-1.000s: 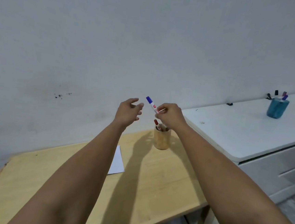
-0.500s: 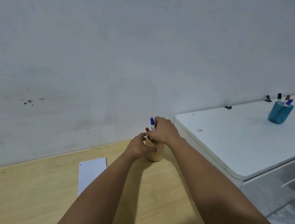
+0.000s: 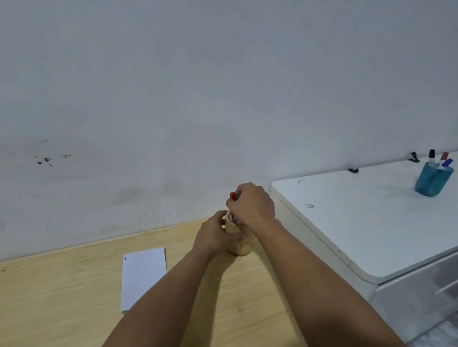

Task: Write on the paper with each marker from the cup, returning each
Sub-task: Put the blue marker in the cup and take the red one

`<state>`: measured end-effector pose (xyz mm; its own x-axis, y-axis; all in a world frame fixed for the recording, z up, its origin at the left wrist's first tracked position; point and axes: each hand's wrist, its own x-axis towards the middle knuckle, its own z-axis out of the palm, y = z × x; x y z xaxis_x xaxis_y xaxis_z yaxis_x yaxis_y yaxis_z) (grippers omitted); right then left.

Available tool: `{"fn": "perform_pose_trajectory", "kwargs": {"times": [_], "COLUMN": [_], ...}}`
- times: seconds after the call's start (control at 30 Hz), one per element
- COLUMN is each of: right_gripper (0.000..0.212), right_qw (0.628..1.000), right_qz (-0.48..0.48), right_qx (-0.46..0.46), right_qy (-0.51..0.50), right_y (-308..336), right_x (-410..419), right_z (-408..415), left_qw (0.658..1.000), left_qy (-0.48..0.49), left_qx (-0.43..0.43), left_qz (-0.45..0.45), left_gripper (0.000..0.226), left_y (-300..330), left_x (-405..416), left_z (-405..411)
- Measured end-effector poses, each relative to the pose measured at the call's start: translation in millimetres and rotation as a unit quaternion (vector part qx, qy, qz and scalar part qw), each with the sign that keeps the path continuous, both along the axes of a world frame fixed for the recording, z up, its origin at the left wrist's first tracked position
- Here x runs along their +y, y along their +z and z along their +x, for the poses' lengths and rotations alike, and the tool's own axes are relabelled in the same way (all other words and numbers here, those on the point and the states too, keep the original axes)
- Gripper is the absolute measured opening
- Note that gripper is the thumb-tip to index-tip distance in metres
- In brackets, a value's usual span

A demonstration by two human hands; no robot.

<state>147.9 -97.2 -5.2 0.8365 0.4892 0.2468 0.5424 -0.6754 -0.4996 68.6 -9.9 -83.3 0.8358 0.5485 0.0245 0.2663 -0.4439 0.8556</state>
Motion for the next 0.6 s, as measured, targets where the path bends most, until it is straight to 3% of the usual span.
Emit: {"fn": "perform_pose_trajectory", "kwargs": {"times": [0.23,0.33,0.4,0.5,0.6], "right_gripper": [0.014,0.014,0.020,0.029,0.024], "right_qw": [0.967,0.943,0.922,0.905,0.909], "right_qz": [0.254,0.326,0.366,0.356,0.262], "right_qx": [0.005,0.012,0.065,0.173,0.249], "right_qy": [0.011,0.064,0.110,0.157,0.206], "right_y": [73,98,107,104,84], "right_x": [-13,-13,-11,-4,3], "right_z": [-13,-22,-30,-52,-77], "left_qw": [0.997,0.996,0.994,0.988,0.984], "left_qy": [-0.001,0.016,0.032,0.071,0.123], "left_qx": [0.003,-0.008,-0.029,-0.061,-0.090], "left_qz": [0.073,0.087,0.100,0.119,0.095], "left_gripper": [0.088,0.075,0.060,0.043,0.060], "left_y": [42,70,88,105,111], "left_x": [2,10,15,25,39], "left_z": [-22,-43,-61,-92,-128]}}
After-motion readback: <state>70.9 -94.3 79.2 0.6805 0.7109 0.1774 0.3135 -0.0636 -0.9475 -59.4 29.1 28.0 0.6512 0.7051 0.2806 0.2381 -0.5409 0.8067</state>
